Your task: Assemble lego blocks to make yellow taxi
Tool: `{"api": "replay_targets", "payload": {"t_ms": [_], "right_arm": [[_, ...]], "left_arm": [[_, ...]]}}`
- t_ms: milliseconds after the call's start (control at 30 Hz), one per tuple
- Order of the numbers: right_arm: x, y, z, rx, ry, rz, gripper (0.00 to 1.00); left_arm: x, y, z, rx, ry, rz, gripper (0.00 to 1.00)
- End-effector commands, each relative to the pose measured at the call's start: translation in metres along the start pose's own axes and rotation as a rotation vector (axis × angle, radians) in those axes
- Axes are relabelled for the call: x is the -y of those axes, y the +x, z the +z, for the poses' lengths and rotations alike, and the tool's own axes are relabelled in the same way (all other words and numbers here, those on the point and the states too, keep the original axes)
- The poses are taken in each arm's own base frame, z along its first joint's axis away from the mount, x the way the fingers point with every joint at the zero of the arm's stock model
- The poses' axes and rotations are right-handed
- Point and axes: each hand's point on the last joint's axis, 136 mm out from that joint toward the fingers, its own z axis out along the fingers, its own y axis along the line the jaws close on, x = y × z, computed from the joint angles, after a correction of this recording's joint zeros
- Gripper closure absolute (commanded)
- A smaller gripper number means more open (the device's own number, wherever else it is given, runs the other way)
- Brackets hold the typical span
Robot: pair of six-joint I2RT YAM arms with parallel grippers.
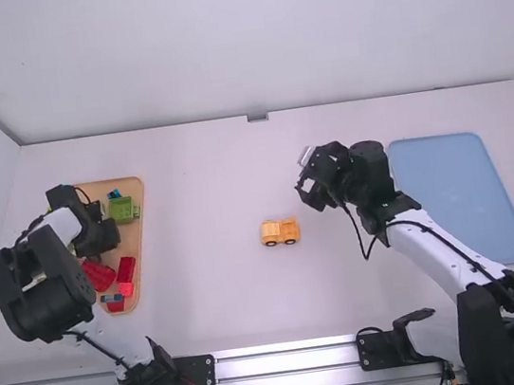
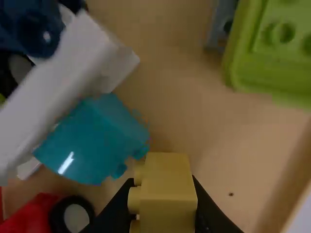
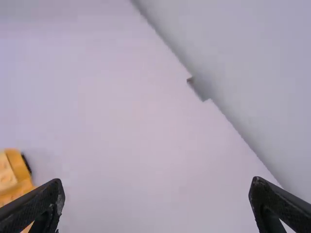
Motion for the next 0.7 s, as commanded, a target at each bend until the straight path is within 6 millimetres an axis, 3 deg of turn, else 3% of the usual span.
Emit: {"api": "replay_targets", "payload": {"t_ms": [0, 67, 133, 167, 333, 367, 433, 667], "right_arm": [[-0.005, -0.020, -0.007, 0.108, -0.080, 0.177, 0.01], [0.000, -0.028, -0.009, 0.155, -0.093, 0.232, 0.01], [0.008, -0.035, -0.008, 0.209, -0.101, 0.334, 0.01], [0.009, -0.036, -0.007, 0.215, -0.102, 0.346, 0.01], [0.014, -0.031, 0.006, 0.256, -0.161, 0.520, 0.01], [0.010, -0.029, 0.013, 0.278, -0.214, 0.559, 0.01], [0.006, -0.027, 0.018, 0.293, -0.249, 0.581, 0.01], [-0.004, -0.023, 0.039, 0.391, -0.395, 0.709, 0.01]], "left_arm": [[0.012, -0.010, -0.025, 0.084, -0.006, 0.012, 0.98], [0.022, -0.016, -0.033, 0.132, -0.002, 0.035, 0.98], [0.050, -0.025, -0.049, 0.229, 0.011, 0.130, 0.98], [0.054, -0.025, -0.051, 0.240, 0.013, 0.148, 0.98], [0.116, -0.033, -0.079, 0.404, 0.037, 0.365, 0.98], [0.143, -0.031, -0.092, 0.459, 0.070, 0.445, 0.98], [0.161, -0.029, -0.101, 0.497, 0.094, 0.481, 0.98], [0.262, 0.000, -0.146, 0.643, 0.393, 0.767, 0.98]]}}
